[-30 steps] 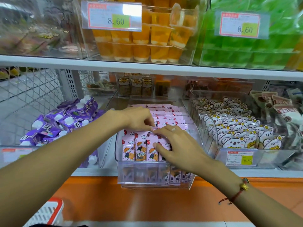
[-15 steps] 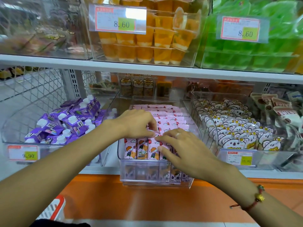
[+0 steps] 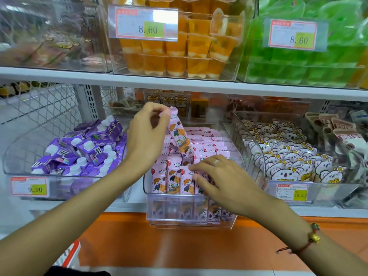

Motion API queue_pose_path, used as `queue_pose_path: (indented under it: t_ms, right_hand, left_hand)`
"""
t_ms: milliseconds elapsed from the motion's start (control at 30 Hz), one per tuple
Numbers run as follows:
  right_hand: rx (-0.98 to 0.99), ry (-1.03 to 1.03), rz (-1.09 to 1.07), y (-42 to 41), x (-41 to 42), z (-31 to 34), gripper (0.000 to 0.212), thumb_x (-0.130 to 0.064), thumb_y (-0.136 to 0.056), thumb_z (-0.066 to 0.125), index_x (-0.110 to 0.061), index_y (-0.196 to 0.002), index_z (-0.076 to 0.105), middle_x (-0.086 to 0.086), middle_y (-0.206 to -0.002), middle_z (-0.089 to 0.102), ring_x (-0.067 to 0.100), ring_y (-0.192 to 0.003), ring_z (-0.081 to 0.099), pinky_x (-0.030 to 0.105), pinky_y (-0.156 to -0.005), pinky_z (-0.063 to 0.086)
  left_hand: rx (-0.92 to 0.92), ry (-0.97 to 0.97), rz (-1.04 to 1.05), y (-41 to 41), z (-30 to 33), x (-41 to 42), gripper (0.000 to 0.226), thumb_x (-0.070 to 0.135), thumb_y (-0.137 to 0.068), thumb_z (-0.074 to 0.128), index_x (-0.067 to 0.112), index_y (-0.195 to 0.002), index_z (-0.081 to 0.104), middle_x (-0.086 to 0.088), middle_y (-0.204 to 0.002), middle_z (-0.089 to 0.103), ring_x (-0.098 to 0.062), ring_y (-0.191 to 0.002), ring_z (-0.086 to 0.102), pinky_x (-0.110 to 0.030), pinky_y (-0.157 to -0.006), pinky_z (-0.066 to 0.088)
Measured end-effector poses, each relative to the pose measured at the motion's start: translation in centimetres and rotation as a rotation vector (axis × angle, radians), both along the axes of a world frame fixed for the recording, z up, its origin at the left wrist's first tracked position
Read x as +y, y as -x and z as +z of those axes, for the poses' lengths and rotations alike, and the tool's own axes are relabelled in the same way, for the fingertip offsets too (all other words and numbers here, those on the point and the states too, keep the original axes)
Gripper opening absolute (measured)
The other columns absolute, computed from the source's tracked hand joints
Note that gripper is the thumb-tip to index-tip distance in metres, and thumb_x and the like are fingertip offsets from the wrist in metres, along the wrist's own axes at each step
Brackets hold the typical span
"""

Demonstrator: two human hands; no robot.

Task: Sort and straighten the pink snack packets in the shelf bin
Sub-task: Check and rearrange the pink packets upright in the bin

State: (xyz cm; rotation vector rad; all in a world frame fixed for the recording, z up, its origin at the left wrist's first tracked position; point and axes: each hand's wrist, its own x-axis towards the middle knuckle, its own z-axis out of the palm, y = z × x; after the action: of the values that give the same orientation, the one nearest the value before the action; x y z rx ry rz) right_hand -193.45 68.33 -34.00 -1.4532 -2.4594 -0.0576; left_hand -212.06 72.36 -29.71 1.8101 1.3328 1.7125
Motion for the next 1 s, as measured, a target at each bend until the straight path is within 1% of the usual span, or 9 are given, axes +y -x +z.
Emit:
queue_pose_path:
  t_ms: [133,267,367,467,633,733,867,933,1000]
  right_hand:
    - [0.225,-0.021,-0.018,0.4,0.0,0.5,0.032,-0.037,-0.1,0.039,-0.027,-0.121,0.061,-0.007,-0.121,0.06,0.014,-0.115,0.048,0.032,-0.092,0.039]
    - [0.687,0.025,-0.031,1.5,-0.5,1.7,0.036,-0.051,-0.092,0.045,-0.031,-0.12,0.055,-0.019,-0.119,0.055,-0.001,-0.112,0.048,0.021,-0.092,0.04]
    - [0.77,0.134,0.041,2.6,-1.1,2.2,0.043,-0.053,-0.088,0.051,-0.036,-0.127,0.049,-0.021,-0.122,0.052,-0.006,-0.112,0.046,0.015,-0.091,0.039]
    - [0.856,0.165,0.082,3.2,-1.2,2.5,0.027,-0.028,-0.093,0.06,-0.028,-0.12,0.057,-0.009,-0.112,0.063,0.005,-0.097,0.06,0.016,-0.08,0.049]
    - [1.4,0.557,-0.107,2.2,-0.5,3.1,0.016,-0.021,-0.091,0.062,-0.014,-0.105,0.066,-0.004,-0.089,0.072,0.008,-0.083,0.068,0.015,-0.067,0.05]
    - [1.477,0.646,-0.109,1.9,-0.4,3.0,0.006,-0.018,-0.091,0.062,-0.015,-0.094,0.066,-0.006,-0.077,0.071,0.005,-0.071,0.068,0.014,-0.057,0.05]
    - [1.46,0.655,-0.076,2.1,-0.6,2.6,0.009,-0.02,-0.09,0.064,-0.016,-0.097,0.066,-0.003,-0.085,0.072,0.008,-0.078,0.069,0.016,-0.064,0.052]
    - [1.458,0.632,-0.089,2.1,-0.6,2.5,0.016,-0.02,-0.086,0.068,-0.016,-0.101,0.064,-0.001,-0.086,0.073,0.009,-0.076,0.07,0.016,-0.064,0.053]
    - [1.469,0.608,-0.094,2.1,-0.5,2.4,0.019,-0.02,-0.082,0.07,-0.021,-0.098,0.06,-0.002,-0.082,0.075,0.007,-0.074,0.07,0.015,-0.063,0.053]
  left_hand:
    - [-0.126,-0.146,0.056,0.3,-0.3,-1.4,0.007,0.019,-0.098,0.051,0.015,-0.098,0.057,0.008,-0.092,0.063,0.004,-0.083,0.057,-0.012,-0.075,0.046]
    - [-0.147,-0.117,-0.014,0.0,-0.5,-2.7,0.007,0.018,-0.098,0.052,0.02,-0.093,0.056,0.018,-0.086,0.06,0.01,-0.079,0.057,-0.007,-0.072,0.043]
    - [-0.165,-0.052,-0.128,-0.7,-0.8,-3.5,0.013,0.018,-0.096,0.055,0.027,-0.089,0.059,0.017,-0.085,0.064,0.008,-0.08,0.06,-0.01,-0.074,0.045]
    - [-0.247,0.03,-0.257,-0.9,-0.8,-3.8,0.009,0.019,-0.094,0.057,0.024,-0.097,0.064,0.019,-0.087,0.067,0.008,-0.084,0.062,-0.01,-0.073,0.047]
    - [-0.213,0.132,-0.315,-0.5,-1.7,-3.7,0.017,0.021,-0.096,0.054,0.027,-0.11,0.063,0.015,-0.112,0.064,-0.003,-0.109,0.06,-0.029,-0.088,0.053]
    - [-0.051,0.177,-0.319,-0.4,-2.5,-3.6,0.02,0.017,-0.091,0.062,0.03,-0.106,0.063,0.019,-0.109,0.063,0.003,-0.102,0.059,-0.02,-0.083,0.051]
    - [0.068,0.251,-0.378,-1.0,-3.8,-3.8,0.035,0.028,-0.078,0.077,0.034,-0.106,0.058,0.022,-0.108,0.058,0.001,-0.102,0.057,-0.021,-0.074,0.053]
    - [0.109,0.221,-0.331,-1.1,-4.0,-3.9,0.039,0.036,-0.073,0.08,0.037,-0.103,0.054,0.023,-0.105,0.056,0.001,-0.097,0.057,-0.024,-0.072,0.053]
    - [0.129,0.173,-0.305,-1.1,-3.9,-3.9,0.036,0.037,-0.074,0.079,0.038,-0.099,0.052,0.027,-0.104,0.055,0.002,-0.092,0.057,-0.019,-0.068,0.051]
